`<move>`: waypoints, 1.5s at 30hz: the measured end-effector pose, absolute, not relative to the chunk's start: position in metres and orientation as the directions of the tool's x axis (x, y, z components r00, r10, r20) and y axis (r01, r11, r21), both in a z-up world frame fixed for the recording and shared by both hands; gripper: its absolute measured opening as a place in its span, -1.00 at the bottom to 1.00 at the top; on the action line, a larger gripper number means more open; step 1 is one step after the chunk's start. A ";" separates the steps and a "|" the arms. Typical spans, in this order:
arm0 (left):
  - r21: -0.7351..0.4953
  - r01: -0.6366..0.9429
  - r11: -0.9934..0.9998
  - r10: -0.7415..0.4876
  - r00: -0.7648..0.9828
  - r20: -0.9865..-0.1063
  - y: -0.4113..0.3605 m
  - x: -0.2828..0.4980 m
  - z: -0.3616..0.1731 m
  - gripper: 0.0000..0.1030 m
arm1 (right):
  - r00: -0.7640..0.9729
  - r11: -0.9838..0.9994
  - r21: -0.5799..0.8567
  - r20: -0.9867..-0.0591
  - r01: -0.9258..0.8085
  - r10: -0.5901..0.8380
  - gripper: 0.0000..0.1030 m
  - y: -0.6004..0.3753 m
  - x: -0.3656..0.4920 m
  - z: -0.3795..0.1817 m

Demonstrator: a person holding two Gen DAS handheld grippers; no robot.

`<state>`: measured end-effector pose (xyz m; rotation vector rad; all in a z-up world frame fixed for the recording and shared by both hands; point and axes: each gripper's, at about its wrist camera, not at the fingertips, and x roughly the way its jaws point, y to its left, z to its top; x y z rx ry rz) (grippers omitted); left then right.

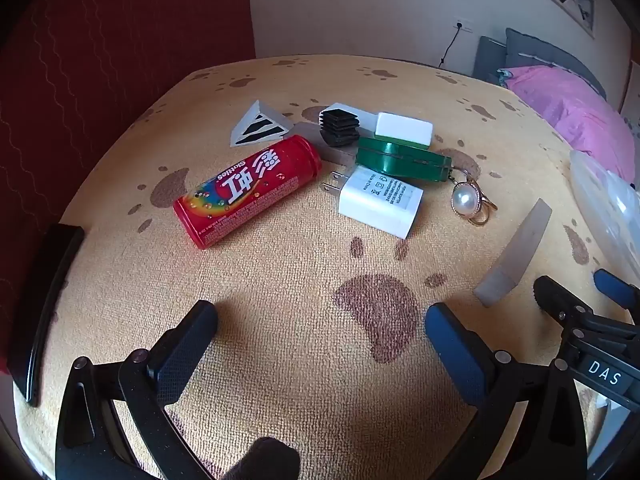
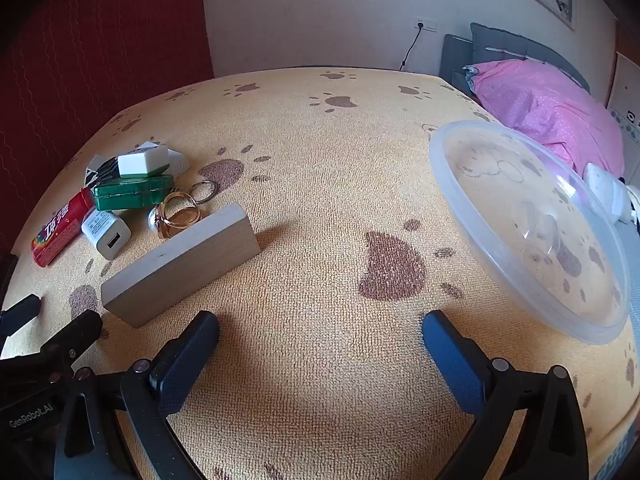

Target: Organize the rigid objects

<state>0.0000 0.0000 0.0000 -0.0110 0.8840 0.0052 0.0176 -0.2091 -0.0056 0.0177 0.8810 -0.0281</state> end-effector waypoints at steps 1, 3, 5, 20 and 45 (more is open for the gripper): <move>-0.010 -0.009 1.000 -0.002 0.636 -0.772 0.000 0.000 0.000 1.00 | 0.636 0.999 -0.005 -0.772 0.032 -0.024 1.00 -0.209 0.018 -0.006; -0.025 -0.009 1.000 -0.013 0.635 -0.772 0.000 0.000 0.000 1.00 | 0.636 0.999 -0.006 -0.771 0.032 -0.025 1.00 -0.208 0.018 -0.006; -0.019 -0.010 1.000 -0.009 0.634 -0.774 0.001 0.000 0.000 1.00 | 0.635 0.999 -0.009 -0.772 0.031 -0.027 1.00 -0.206 0.018 -0.006; -0.008 -0.031 0.999 0.013 0.629 -0.778 -0.002 0.004 -0.001 1.00 | 0.636 1.000 -0.010 -0.771 0.028 -0.026 1.00 -0.207 0.018 -0.005; -0.013 -0.003 1.000 -0.009 0.585 -0.811 -0.003 0.009 0.000 1.00 | 0.564 0.997 -0.004 -0.824 -0.082 0.043 1.00 -0.209 0.026 -0.004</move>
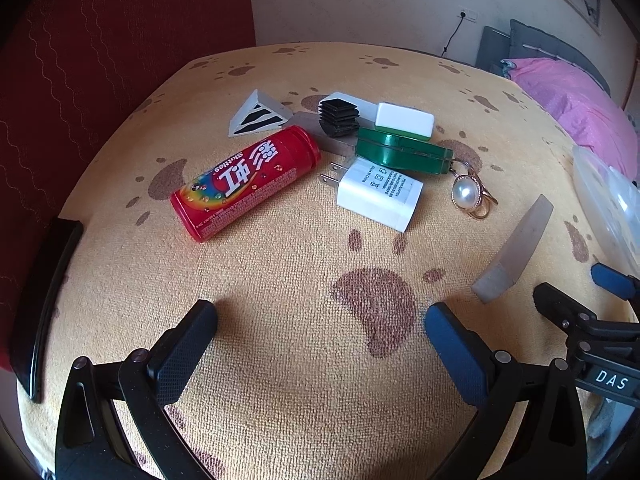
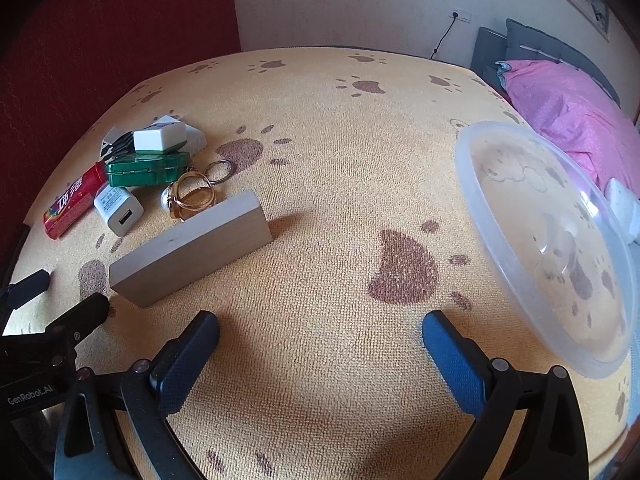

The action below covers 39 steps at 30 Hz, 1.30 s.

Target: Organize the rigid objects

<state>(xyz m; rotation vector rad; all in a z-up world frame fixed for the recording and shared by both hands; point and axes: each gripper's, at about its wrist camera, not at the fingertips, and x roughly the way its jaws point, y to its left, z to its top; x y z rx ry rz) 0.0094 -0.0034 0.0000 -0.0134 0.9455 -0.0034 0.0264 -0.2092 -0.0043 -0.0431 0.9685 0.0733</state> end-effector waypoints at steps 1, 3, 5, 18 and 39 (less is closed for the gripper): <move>-0.014 0.004 1.000 -0.014 0.581 -0.814 -0.003 0.009 0.000 1.00 | 0.567 0.997 -0.005 -0.822 -0.082 0.042 1.00 -0.209 0.026 -0.005; -0.015 0.015 1.000 -0.021 0.577 -0.817 -0.002 0.006 0.001 1.00 | 0.572 0.997 -0.005 -0.819 -0.083 0.043 1.00 -0.210 0.025 -0.005; -0.016 0.023 1.000 -0.027 0.580 -0.814 -0.001 0.002 0.001 1.00 | 0.573 0.996 -0.005 -0.818 -0.084 0.044 1.00 -0.210 0.024 -0.005; -0.021 0.022 1.000 -0.029 0.550 -0.834 0.013 0.001 0.004 1.00 | 0.590 0.996 -0.001 -0.806 -0.092 0.054 1.00 -0.210 0.020 -0.005; -0.176 -0.275 0.945 0.025 0.598 -0.801 0.051 0.059 0.033 1.00 | 0.598 0.996 0.002 -0.799 -0.092 0.057 1.00 -0.209 0.019 -0.004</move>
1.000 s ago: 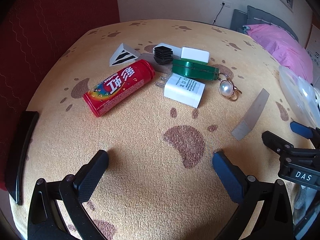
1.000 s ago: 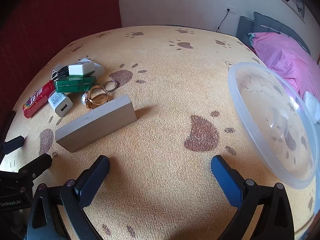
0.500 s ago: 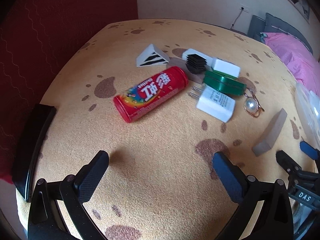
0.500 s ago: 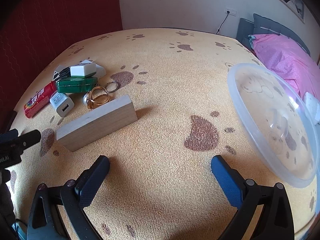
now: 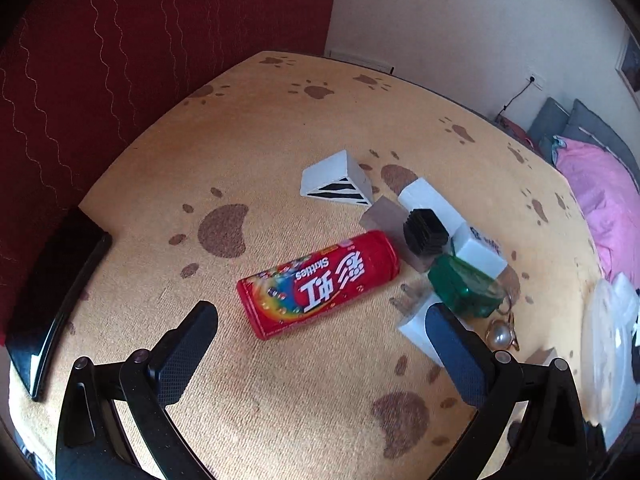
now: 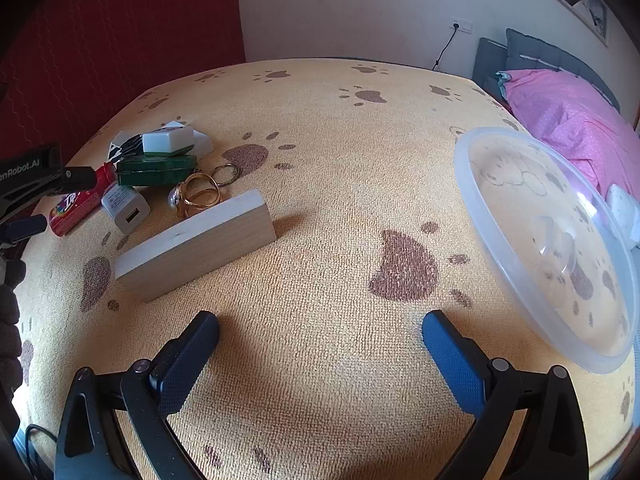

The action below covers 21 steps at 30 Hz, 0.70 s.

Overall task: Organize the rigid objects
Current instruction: 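Close the right gripper on the pale wooden block while the left approaches the red tube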

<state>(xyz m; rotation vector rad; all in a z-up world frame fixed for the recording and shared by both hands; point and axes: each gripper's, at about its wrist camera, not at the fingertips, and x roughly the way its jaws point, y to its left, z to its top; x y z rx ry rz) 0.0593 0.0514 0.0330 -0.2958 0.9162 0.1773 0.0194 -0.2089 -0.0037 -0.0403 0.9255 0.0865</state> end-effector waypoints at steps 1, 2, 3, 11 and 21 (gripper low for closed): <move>-0.173 -0.285 0.943 0.035 0.600 -0.799 0.051 0.063 0.034 1.00 | 0.598 0.996 0.002 -0.799 -0.092 0.057 1.00 -0.209 0.019 -0.004; -0.171 -0.292 0.941 0.043 0.604 -0.796 0.050 0.065 0.035 1.00 | 0.598 0.996 0.003 -0.799 -0.092 0.057 1.00 -0.209 0.019 -0.004; -0.168 -0.297 0.940 0.051 0.607 -0.793 0.049 0.068 0.035 1.00 | 0.598 0.996 0.003 -0.800 -0.091 0.057 1.00 -0.209 0.019 -0.004; -0.097 -0.333 0.938 0.124 0.582 -0.804 0.045 0.089 0.026 1.00 | 0.598 0.996 0.002 -0.799 -0.091 0.057 1.00 -0.209 0.019 -0.004; -0.117 -0.382 0.917 0.124 0.549 -0.827 0.058 0.100 0.011 1.00 | 0.599 0.996 0.004 -0.799 -0.091 0.058 1.00 -0.209 0.019 -0.004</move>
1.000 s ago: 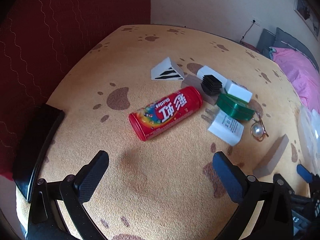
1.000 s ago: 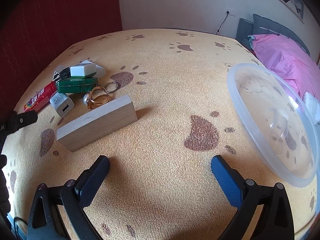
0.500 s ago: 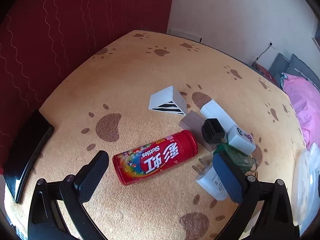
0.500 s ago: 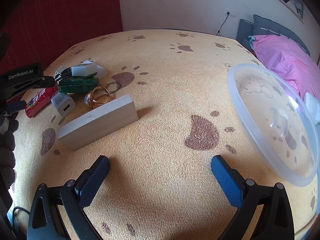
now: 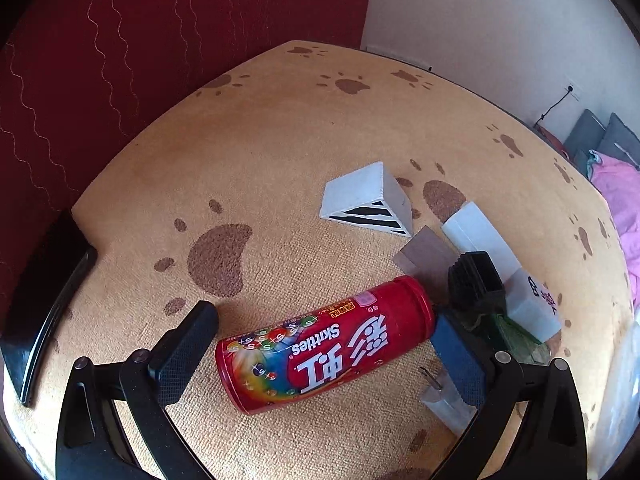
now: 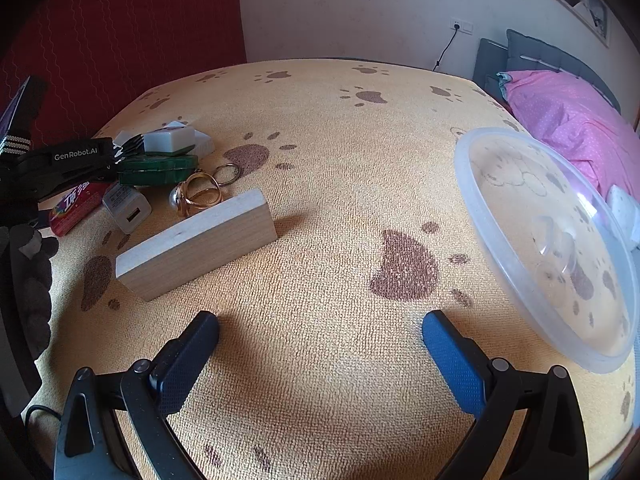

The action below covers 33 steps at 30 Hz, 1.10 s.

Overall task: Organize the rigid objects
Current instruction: 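Close the right gripper on the pale wooden block while the left approaches the red tube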

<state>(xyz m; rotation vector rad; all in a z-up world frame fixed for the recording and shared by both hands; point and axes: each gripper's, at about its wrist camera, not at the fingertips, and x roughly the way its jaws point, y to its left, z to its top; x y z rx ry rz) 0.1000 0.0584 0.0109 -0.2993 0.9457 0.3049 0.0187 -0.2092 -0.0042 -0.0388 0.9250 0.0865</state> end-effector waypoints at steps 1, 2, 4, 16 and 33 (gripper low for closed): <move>-0.115 -0.380 0.918 0.124 0.550 -0.826 0.058 0.100 0.011 1.00 | 0.599 0.996 0.006 -0.799 -0.092 0.060 1.00 -0.209 0.019 -0.004; -0.116 -0.377 0.919 0.123 0.553 -0.824 0.058 0.099 0.010 1.00 | 0.599 0.996 0.008 -0.798 -0.093 0.062 1.00 -0.209 0.018 -0.004; -0.121 -0.372 0.920 0.118 0.561 -0.819 0.059 0.098 0.010 0.99 | 0.599 0.995 0.018 -0.797 -0.099 0.074 1.00 -0.209 0.018 -0.003; -0.156 -0.337 0.928 0.090 0.610 -0.788 0.068 0.077 0.014 0.85 | 0.555 0.949 0.174 -0.777 -0.263 0.296 1.00 -0.204 0.022 0.007; -0.095 -0.318 0.943 0.146 0.653 -0.743 0.072 0.054 0.024 0.85 | 0.534 0.912 0.116 -0.778 -0.393 0.330 1.00 -0.169 0.047 0.009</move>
